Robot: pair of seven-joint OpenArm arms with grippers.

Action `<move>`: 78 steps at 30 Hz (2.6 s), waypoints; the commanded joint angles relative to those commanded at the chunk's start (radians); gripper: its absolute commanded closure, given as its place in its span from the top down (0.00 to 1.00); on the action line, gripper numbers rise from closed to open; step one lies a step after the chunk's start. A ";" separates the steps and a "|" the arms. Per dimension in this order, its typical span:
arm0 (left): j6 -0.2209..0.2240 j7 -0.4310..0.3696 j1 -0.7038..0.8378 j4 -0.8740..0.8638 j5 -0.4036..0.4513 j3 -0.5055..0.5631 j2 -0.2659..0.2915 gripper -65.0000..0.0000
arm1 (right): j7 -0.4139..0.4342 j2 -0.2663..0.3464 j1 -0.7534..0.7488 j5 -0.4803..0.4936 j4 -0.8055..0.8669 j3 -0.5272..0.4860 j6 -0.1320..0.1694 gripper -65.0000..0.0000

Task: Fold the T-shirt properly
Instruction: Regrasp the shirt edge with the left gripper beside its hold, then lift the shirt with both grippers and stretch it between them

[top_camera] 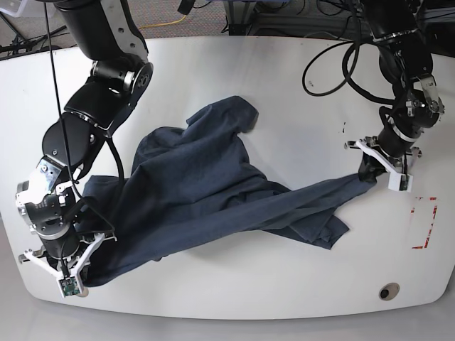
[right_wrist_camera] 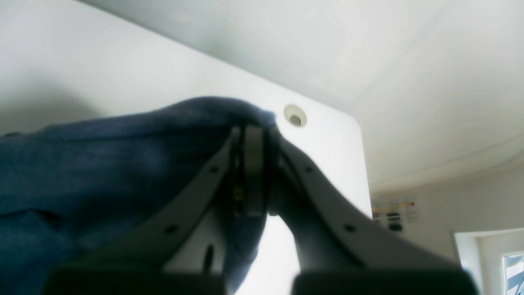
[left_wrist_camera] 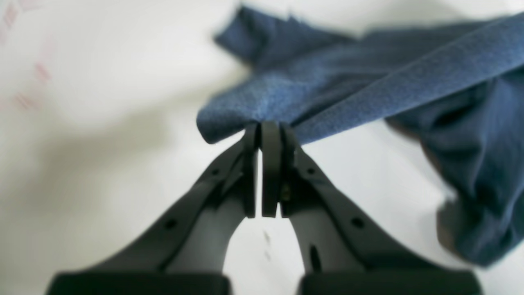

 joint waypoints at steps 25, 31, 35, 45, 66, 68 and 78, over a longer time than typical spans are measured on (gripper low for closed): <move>0.002 -0.002 0.000 -0.150 0.002 0.041 0.009 0.65 | -0.003 -0.018 -0.110 0.104 0.005 0.003 0.000 0.00; 0.002 -0.002 -0.121 -0.353 0.002 0.041 0.009 0.65 | -0.003 -0.018 -0.115 0.109 0.005 0.003 0.000 0.00; 0.000 -0.002 -0.175 -0.439 0.002 0.043 0.014 0.65 | -0.003 -0.018 -0.115 0.109 0.005 0.003 0.000 0.00; -0.104 0.092 -0.239 -0.565 0.000 0.155 0.034 0.65 | -0.003 -0.020 -0.109 0.109 0.005 0.002 0.000 0.00; -0.146 0.077 -0.245 -0.508 0.003 0.049 0.055 0.01 | -0.023 -0.015 -0.104 0.104 0.005 0.002 0.000 0.00; -0.140 0.077 -0.253 -0.454 0.005 0.049 0.055 0.01 | -0.023 -0.012 -0.101 0.103 0.008 0.002 0.000 0.00; -0.058 0.078 -0.367 -0.146 0.006 0.051 0.051 0.01 | -0.026 0.049 -0.025 0.087 -0.006 -0.002 0.000 0.00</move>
